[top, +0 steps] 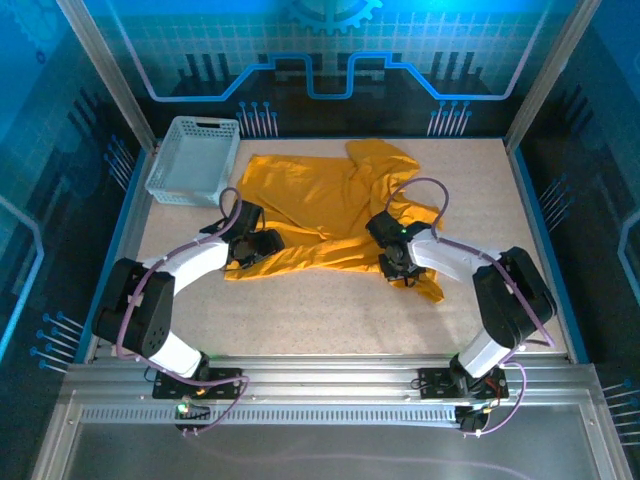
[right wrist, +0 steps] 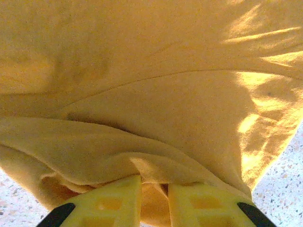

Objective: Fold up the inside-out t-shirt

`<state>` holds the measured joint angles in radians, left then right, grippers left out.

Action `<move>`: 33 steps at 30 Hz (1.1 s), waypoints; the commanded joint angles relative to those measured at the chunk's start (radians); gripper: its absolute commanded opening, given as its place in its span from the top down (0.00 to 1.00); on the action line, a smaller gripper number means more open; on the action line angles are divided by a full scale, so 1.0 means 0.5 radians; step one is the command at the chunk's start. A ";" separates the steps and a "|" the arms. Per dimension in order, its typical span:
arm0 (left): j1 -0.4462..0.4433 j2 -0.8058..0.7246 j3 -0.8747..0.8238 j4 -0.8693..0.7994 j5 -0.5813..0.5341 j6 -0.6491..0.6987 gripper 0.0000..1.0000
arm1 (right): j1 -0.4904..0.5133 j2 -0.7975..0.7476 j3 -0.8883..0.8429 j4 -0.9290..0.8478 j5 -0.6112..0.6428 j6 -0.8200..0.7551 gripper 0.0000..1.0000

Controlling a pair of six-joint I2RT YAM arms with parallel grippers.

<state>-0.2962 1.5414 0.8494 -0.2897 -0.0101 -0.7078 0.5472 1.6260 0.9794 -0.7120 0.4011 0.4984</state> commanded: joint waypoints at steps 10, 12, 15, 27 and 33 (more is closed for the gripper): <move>0.048 -0.013 -0.048 0.016 0.014 -0.026 0.28 | -0.048 0.121 0.029 -0.033 0.020 0.010 0.67; 0.053 -0.015 -0.051 0.020 0.015 -0.026 0.29 | -0.049 0.134 0.031 -0.024 0.005 0.001 0.68; 0.059 -0.004 -0.053 0.021 0.015 -0.026 0.28 | -0.048 0.137 0.029 -0.030 -0.023 -0.003 0.78; 0.167 0.146 -0.057 0.037 -0.017 -0.078 0.28 | 0.085 -0.427 -0.230 -0.371 -0.066 0.230 0.95; 0.205 0.207 -0.057 0.066 -0.025 -0.127 0.29 | 0.227 -0.844 -0.444 -0.519 -0.229 0.417 0.94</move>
<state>-0.2077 1.6176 0.8326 -0.2604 -0.0109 -0.7433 0.6407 1.2686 0.7918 -0.8795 0.3328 0.6270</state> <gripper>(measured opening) 0.714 0.063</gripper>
